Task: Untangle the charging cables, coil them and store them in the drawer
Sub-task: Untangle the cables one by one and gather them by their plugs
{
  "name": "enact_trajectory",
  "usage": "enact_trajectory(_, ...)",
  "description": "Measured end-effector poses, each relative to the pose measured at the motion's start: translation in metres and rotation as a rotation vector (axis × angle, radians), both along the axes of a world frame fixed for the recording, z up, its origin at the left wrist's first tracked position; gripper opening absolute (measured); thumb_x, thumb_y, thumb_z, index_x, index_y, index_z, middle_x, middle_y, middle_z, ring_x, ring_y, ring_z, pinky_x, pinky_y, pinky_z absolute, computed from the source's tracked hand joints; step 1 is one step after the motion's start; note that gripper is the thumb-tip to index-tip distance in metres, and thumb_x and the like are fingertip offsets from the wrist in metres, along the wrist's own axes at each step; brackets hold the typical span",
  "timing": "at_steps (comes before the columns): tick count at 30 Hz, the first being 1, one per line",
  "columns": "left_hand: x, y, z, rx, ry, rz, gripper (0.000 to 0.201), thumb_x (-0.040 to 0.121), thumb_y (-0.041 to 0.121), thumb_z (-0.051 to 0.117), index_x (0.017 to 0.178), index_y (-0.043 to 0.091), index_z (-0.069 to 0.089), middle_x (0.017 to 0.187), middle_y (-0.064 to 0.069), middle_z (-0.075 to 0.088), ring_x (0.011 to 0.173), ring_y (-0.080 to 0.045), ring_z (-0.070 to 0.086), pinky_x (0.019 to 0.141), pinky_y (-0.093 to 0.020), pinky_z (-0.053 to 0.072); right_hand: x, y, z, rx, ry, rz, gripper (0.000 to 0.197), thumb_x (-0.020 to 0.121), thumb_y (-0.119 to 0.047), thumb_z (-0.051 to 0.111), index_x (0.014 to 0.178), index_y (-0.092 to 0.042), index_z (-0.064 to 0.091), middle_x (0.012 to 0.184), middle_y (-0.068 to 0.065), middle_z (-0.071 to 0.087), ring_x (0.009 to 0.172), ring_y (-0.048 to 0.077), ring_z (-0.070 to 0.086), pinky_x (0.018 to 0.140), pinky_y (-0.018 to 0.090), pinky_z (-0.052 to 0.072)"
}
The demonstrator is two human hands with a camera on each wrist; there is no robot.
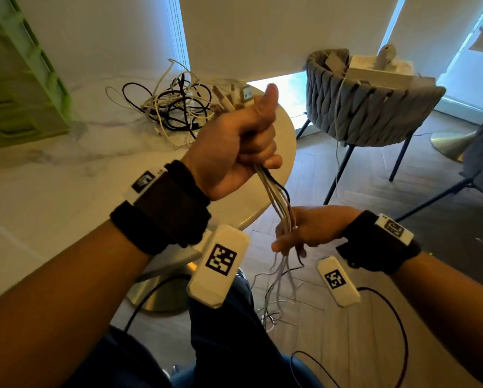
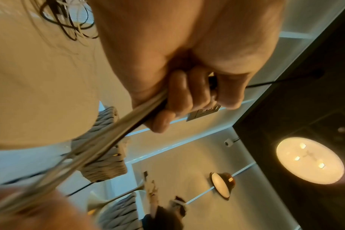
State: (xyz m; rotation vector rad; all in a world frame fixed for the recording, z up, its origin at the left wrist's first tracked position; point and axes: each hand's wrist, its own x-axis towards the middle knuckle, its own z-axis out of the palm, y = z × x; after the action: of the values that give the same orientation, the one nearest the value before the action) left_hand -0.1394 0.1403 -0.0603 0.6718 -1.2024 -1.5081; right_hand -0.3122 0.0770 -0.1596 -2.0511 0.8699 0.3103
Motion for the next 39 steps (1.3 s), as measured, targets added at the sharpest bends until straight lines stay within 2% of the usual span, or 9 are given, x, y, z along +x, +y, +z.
enact_trajectory(2,0.001,0.003,-0.001,0.002,-0.052,-0.002,0.045,0.092,0.033,0.044,0.049,0.023,0.039,0.041,0.008,0.023,0.039,-0.010,0.016,0.053,-0.028,0.027,-0.010,-0.012,-0.012,-0.010,0.017,-0.145,0.032,0.097,-0.034,0.054,0.079,-0.009,0.060,0.077,0.007,0.067,0.070,0.016,0.066,0.058,0.022,0.052)
enact_trajectory(8,-0.008,0.005,-0.023,0.018,-0.079,0.091,0.041,0.091,0.029,0.049,0.053,0.021,0.035,0.043,0.006,0.021,0.040,-0.012,0.016,0.056,-0.029,0.031,-0.024,-0.037,-0.033,-0.829,-0.212,-0.463,0.025,0.098,-0.022,0.046,0.076,-0.011,0.046,0.078,0.012,0.049,0.075,0.035,0.052,0.062,0.033,0.030)
enact_trajectory(15,-0.010,-0.006,-0.030,0.054,-0.156,0.125,0.038,0.088,0.028,0.056,0.057,0.021,0.035,0.045,0.007,0.022,0.040,-0.010,0.019,0.054,-0.027,0.035,-0.036,-0.023,-0.052,-0.177,-0.066,-0.299,0.032,0.093,-0.038,0.059,0.080,-0.010,0.063,0.081,0.012,0.071,0.079,0.027,0.070,0.081,0.041,0.058)
enact_trajectory(20,-0.019,-0.017,-0.036,-0.040,-0.262,0.291,0.039,0.081,0.009,0.064,0.053,0.021,0.041,0.046,0.010,0.033,0.042,-0.008,0.031,0.052,-0.026,0.035,-0.041,-0.022,-0.022,-0.182,-0.121,-0.256,0.048,0.071,-0.050,0.072,0.109,-0.022,0.063,0.099,-0.002,0.071,0.080,0.014,0.070,0.074,0.030,0.059)
enact_trajectory(26,-0.021,-0.024,-0.048,0.058,-0.350,0.433,0.045,0.074,-0.021,0.050,0.055,0.018,0.039,0.054,0.002,0.035,0.052,-0.016,0.034,0.053,-0.029,0.030,-0.014,-0.001,0.044,-0.296,-0.784,-0.423,0.031,0.104,-0.036,0.030,0.117,-0.026,0.056,0.107,0.001,0.066,0.092,0.015,0.067,0.079,0.031,0.057)
enact_trajectory(29,-0.023,-0.021,-0.047,0.047,-0.391,0.426,0.043,0.078,-0.020,0.048,0.058,0.017,0.053,0.052,0.004,0.046,0.051,-0.013,0.041,0.049,-0.026,0.033,0.010,0.012,0.054,-0.421,-0.819,-0.277,0.035,0.104,-0.035,0.026,0.136,-0.031,0.041,0.124,-0.008,0.055,0.112,0.000,0.055,0.092,0.015,0.047)
enact_trajectory(34,-0.026,-0.015,-0.046,0.035,-0.446,0.408,0.011,0.081,-0.016,0.045,0.085,-0.016,0.055,0.076,-0.035,0.053,0.069,-0.028,0.049,0.063,-0.039,0.041,0.033,0.018,0.061,-0.522,-0.871,-0.244,0.037,0.104,-0.033,0.031,0.136,-0.022,0.047,0.130,-0.008,0.055,0.122,0.000,0.050,0.102,0.016,0.039)
enact_trajectory(36,-0.021,-0.014,-0.038,0.035,-0.428,0.396,0.010,0.082,-0.012,0.046,0.084,-0.009,0.056,0.077,-0.031,0.055,0.070,-0.032,0.051,0.064,-0.042,0.044,0.038,0.019,0.069,-0.517,-0.875,-0.235,0.036,0.104,-0.033,0.029,0.129,-0.023,0.053,0.126,-0.007,0.060,0.119,0.002,0.054,0.103,0.021,0.041)
enact_trajectory(39,-0.010,-0.012,-0.028,0.043,-0.412,0.362,0.031,0.084,-0.016,0.042,0.066,0.007,0.050,0.056,-0.013,0.044,0.053,-0.020,0.041,0.050,-0.027,0.039,0.046,0.023,0.077,-0.513,-0.894,-0.209,0.035,0.104,-0.034,0.027,0.128,-0.029,0.051,0.123,-0.013,0.058,0.117,-0.003,0.053,0.100,0.017,0.042)
